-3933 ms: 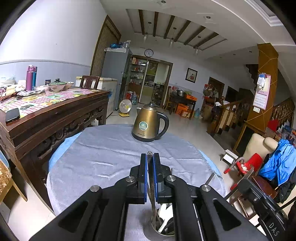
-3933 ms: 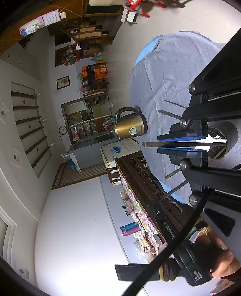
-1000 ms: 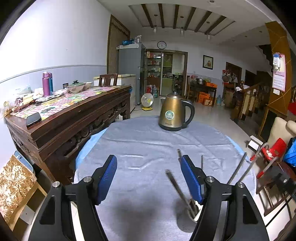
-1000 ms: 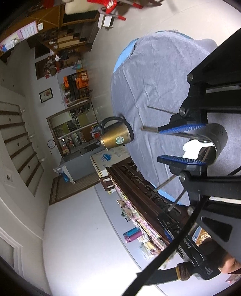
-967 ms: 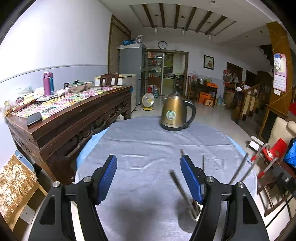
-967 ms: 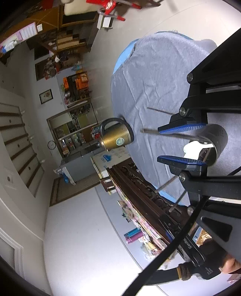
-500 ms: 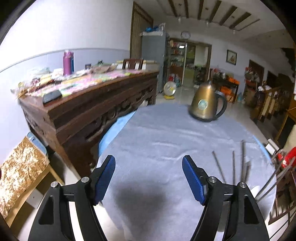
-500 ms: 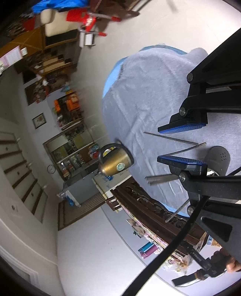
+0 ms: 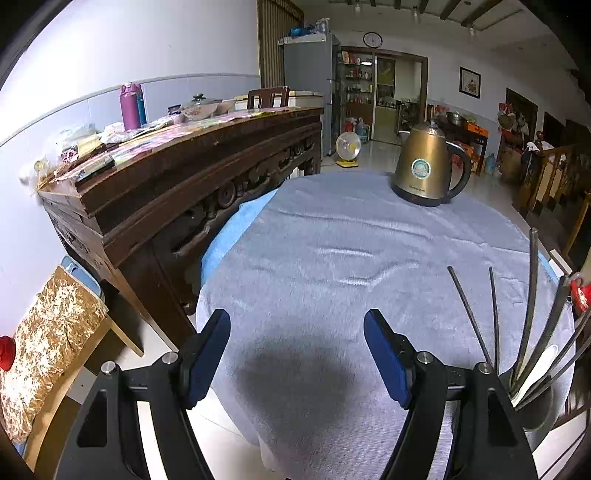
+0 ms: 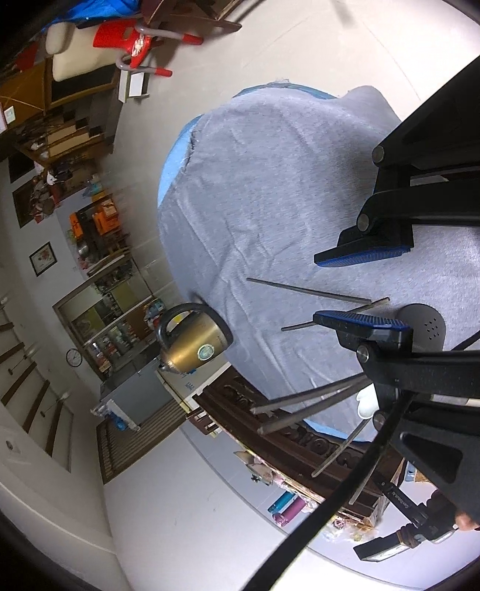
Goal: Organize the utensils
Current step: 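Move both grippers back over the last chopsticks on the cloth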
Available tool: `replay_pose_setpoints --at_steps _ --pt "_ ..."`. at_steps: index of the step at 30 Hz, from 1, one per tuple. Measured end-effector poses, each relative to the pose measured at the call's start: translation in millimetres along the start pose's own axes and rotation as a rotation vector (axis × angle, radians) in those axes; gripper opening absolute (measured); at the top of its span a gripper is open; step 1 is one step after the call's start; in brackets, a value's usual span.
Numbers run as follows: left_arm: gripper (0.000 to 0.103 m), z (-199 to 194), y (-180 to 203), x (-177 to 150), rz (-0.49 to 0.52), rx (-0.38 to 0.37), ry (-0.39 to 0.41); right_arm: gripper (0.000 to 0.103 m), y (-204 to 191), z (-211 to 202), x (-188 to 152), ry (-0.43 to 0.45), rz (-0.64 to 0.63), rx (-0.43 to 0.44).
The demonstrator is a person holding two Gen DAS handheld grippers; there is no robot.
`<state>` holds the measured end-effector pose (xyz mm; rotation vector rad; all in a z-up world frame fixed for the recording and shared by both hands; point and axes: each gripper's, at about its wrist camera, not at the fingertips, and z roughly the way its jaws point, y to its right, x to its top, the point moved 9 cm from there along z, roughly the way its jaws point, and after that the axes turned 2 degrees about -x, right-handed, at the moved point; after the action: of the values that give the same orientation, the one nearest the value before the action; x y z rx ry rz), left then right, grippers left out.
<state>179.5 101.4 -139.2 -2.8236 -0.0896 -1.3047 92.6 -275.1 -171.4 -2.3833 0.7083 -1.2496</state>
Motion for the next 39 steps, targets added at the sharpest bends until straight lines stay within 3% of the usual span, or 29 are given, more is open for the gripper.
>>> replay_pose_setpoints --at_steps 39 --pt "0.075 73 4 -22 0.053 0.034 -0.134 0.026 12 79 -29 -0.164 0.021 -0.047"
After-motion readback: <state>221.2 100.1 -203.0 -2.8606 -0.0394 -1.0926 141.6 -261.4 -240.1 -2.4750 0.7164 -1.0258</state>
